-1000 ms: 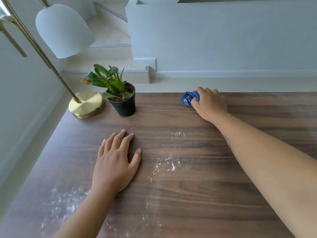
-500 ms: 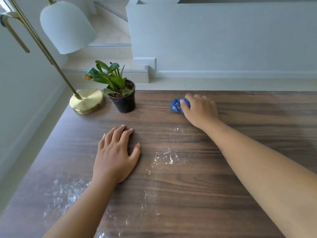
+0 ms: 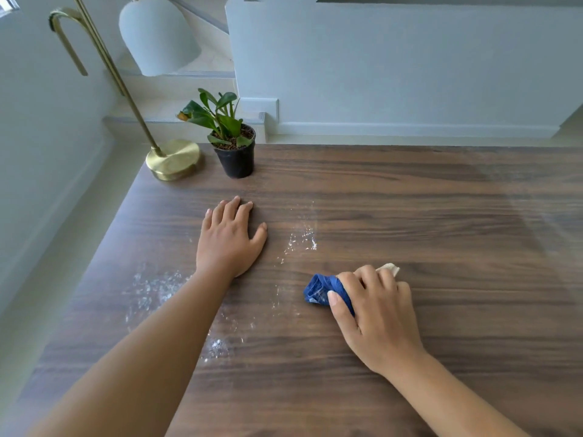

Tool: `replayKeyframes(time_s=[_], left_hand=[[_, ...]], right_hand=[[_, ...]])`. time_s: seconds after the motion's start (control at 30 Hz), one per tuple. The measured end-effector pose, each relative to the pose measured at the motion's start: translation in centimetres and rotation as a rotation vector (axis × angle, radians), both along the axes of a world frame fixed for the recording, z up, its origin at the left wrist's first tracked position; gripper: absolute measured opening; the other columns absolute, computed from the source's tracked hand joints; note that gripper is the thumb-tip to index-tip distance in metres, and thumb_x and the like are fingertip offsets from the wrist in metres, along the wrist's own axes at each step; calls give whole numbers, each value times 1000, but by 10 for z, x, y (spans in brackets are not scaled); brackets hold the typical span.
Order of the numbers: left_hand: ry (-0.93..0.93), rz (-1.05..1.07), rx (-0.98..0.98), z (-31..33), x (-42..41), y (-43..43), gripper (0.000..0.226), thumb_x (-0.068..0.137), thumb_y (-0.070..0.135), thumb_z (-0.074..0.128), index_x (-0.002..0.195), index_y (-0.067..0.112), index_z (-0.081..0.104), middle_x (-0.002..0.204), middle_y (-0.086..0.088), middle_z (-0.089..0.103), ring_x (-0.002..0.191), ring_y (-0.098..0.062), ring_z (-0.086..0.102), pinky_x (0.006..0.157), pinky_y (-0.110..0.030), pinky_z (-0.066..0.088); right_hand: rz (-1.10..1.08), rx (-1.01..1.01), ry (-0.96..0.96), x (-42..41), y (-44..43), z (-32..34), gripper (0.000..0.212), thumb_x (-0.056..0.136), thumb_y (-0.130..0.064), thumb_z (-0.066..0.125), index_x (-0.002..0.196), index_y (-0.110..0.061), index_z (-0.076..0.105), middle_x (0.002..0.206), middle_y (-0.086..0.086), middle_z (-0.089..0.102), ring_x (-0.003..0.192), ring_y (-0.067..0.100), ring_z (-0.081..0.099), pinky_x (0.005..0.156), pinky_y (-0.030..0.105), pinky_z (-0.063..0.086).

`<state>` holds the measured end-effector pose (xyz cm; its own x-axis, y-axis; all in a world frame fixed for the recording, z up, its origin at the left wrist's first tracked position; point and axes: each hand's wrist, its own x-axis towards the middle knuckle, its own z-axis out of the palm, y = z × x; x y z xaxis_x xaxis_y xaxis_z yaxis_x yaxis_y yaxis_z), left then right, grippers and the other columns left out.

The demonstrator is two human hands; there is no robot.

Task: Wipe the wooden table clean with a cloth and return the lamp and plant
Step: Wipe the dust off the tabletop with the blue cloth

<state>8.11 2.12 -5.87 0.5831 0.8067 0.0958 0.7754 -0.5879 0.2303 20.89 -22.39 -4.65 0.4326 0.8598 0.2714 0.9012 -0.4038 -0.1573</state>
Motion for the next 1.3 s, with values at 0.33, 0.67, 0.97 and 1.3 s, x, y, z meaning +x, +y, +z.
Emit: replayKeyframes(time_s=[0.33, 0.67, 0.97, 1.3], left_hand=[[7, 10, 38, -4, 1, 6, 63, 90, 61, 32, 141, 27, 40, 152, 1, 34, 142, -22, 22, 118, -44, 16], [-26, 30, 39, -7, 2, 8, 58, 88, 62, 34, 135, 31, 44, 148, 6, 37, 140, -20, 26, 114, -44, 24], [-23, 33, 30, -7, 1, 8, 56, 88, 64, 34, 135, 34, 42, 148, 9, 36, 141, -17, 25, 113, -43, 25], [-8, 28, 23, -1, 2, 5, 59, 87, 61, 32, 136, 30, 43, 148, 5, 36, 140, -22, 24, 114, -44, 21]], right_hand=[[-5, -32, -119, 36, 91, -4, 35, 94, -42, 31, 95, -16, 55, 89, 7, 52, 79, 30, 47, 65, 40, 39], [-30, -6, -129, 115, 254, -14, 36, 98, -41, 31, 105, -14, 53, 102, 15, 55, 93, 35, 49, 78, 45, 38], [-41, -40, -72, 153, 320, -12, 40, 99, -43, 26, 114, -13, 49, 112, 16, 54, 102, 36, 49, 84, 46, 37], [32, -39, -23, 94, 221, -13, 33, 96, -44, 35, 112, -21, 52, 107, 9, 55, 99, 33, 49, 83, 44, 34]])
